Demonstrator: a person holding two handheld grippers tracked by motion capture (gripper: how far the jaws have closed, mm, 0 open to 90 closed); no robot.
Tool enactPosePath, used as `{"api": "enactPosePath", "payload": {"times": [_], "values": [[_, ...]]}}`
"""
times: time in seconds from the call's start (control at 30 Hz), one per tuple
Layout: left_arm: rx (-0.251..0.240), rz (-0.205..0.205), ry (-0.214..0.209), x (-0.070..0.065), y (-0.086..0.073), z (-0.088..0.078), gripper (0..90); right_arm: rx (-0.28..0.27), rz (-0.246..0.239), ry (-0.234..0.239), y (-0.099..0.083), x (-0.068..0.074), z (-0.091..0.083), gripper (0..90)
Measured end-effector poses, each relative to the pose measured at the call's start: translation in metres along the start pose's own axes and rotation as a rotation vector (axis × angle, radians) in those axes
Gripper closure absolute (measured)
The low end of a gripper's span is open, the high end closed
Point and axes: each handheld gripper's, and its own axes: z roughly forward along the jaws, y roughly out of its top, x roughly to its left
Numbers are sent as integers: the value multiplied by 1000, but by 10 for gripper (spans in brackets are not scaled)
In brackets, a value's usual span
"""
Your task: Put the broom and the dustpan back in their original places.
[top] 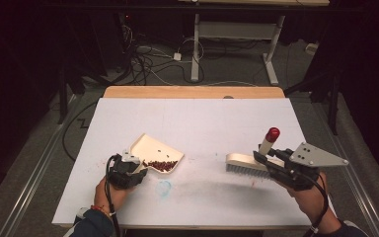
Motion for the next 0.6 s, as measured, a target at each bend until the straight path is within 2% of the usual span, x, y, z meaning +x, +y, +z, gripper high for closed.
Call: {"api": "enactPosePath", "payload": {"times": [0.2, 0.27, 0.37, 0.43, 0.5, 0.57, 0.6], "values": [[8, -12, 8, 5, 2, 4, 635, 33, 39, -15, -10, -15, -16, 703], [8, -34, 37, 6, 2, 5, 635, 47, 49, -2, -10, -17, -20, 703], [6, -61, 45, 11, 1, 4, 635, 65, 41, -2, -10, -18, -24, 703], [6, -76, 56, 14, 2, 2, 635, 94, 45, 12, -11, -19, -24, 703], [-6, -109, 74, 18, 2, 1, 635, 132, 46, 34, -12, -21, -22, 701], [-5, -129, 87, 21, 3, 3, 635, 194, 40, 63, -14, -25, -15, 699], [-5, -146, 88, 22, 3, 6, 634, 205, 43, 59, -15, -27, -11, 699]]}}
